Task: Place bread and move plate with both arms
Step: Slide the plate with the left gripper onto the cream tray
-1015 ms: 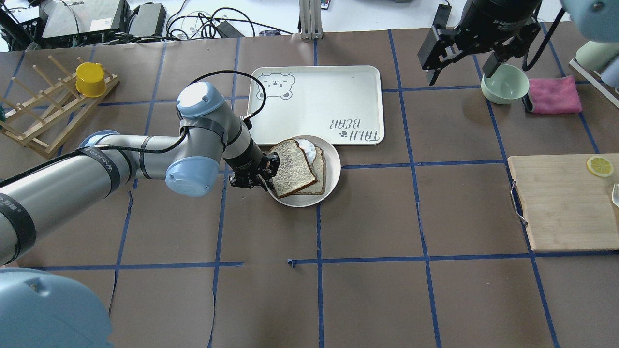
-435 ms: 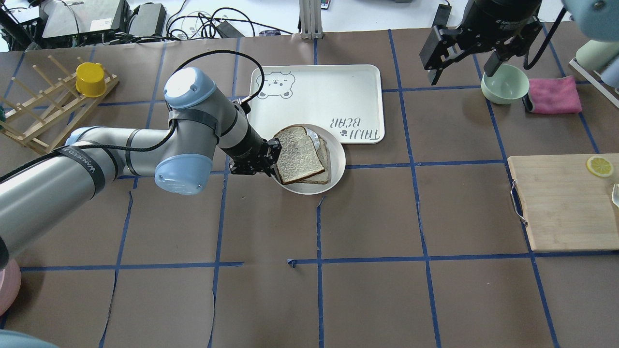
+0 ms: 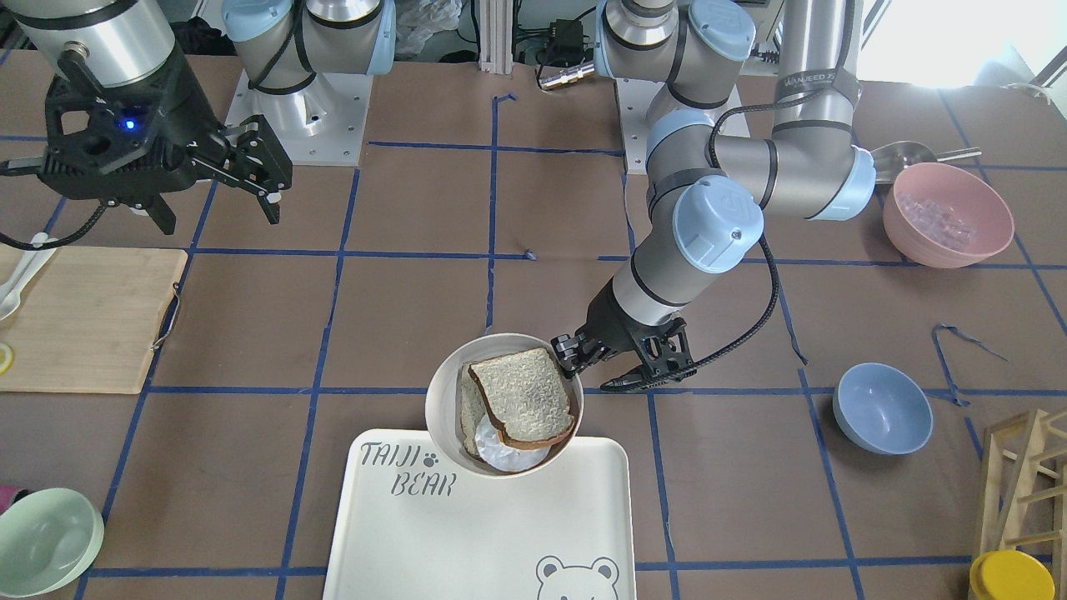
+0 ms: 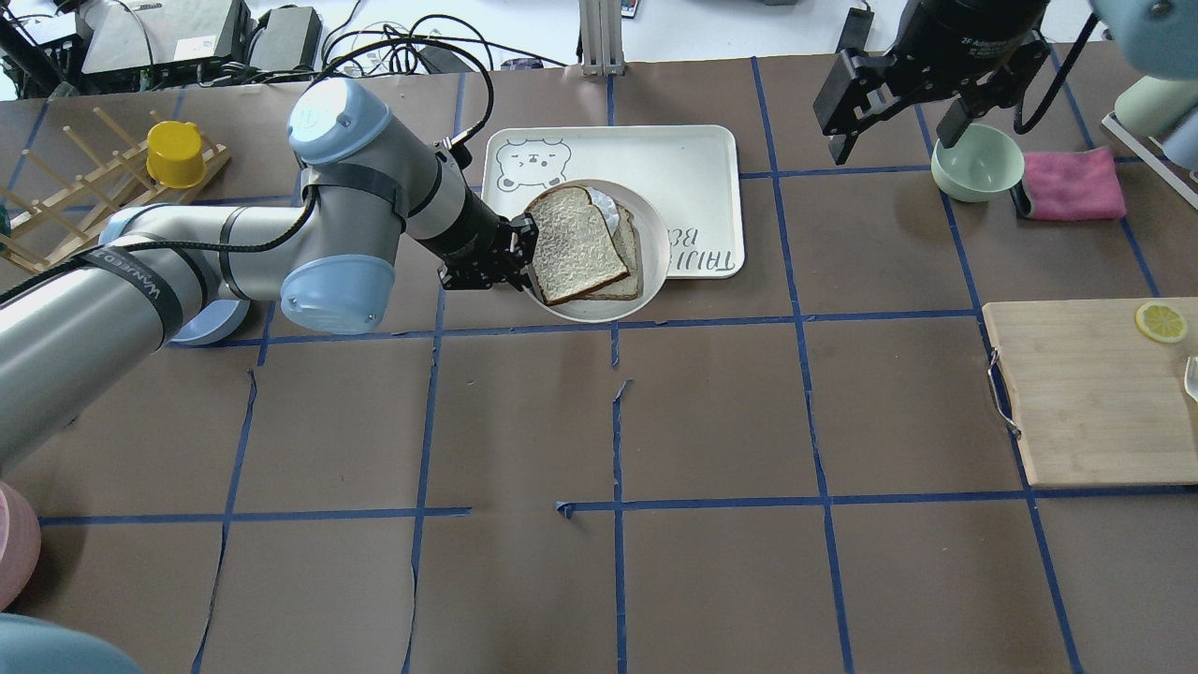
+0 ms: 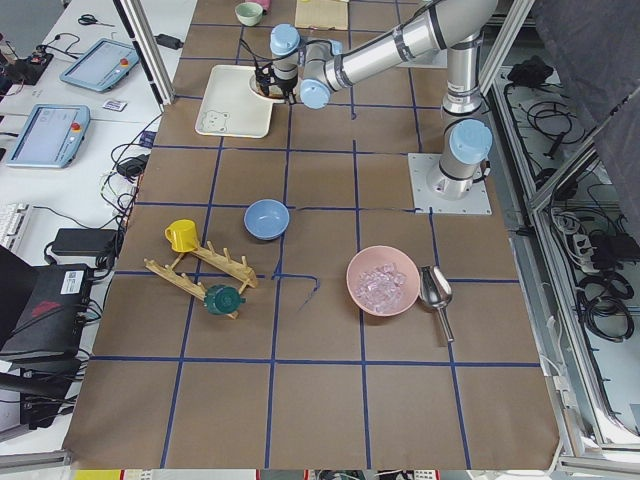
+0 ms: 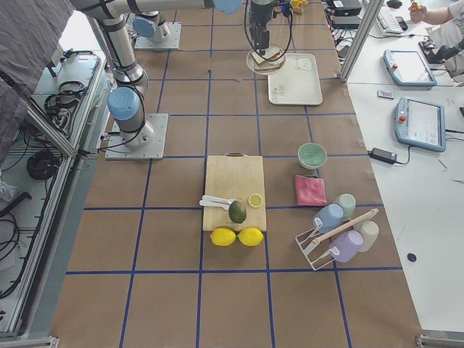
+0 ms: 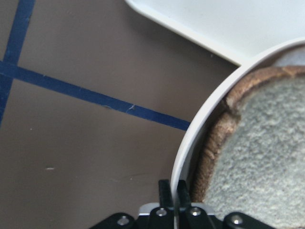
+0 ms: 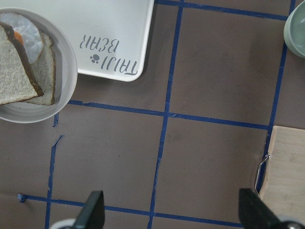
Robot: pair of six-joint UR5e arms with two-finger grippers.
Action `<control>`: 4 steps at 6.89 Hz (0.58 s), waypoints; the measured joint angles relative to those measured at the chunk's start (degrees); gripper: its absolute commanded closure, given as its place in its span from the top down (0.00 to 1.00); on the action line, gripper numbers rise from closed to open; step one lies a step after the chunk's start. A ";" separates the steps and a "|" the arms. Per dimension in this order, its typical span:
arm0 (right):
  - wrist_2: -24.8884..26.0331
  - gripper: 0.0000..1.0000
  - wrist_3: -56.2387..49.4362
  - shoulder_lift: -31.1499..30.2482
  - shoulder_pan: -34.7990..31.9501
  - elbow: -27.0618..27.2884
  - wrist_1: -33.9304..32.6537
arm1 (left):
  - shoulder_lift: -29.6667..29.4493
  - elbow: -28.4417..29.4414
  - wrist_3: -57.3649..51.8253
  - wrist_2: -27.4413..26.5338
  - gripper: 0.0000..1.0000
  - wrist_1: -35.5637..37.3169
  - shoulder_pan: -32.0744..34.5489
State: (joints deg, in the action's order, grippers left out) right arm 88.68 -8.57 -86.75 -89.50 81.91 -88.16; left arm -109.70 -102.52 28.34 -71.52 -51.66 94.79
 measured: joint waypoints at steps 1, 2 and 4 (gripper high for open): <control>-0.03 1.00 -0.14 0.06 0.04 0.00 0.01 | -2.98 3.76 0.77 0.36 0.00 0.04 -0.16; 0.02 1.00 -0.31 0.12 0.08 0.00 0.01 | -6.75 7.89 1.56 0.88 0.00 0.08 -0.25; -0.19 1.00 -0.34 0.08 0.06 0.00 0.01 | -13.90 15.65 4.02 1.22 0.00 0.13 -0.35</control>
State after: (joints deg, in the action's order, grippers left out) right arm 88.49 -8.91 -86.67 -89.44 81.92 -88.15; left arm -123.60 -86.86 32.36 -70.30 -51.53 94.44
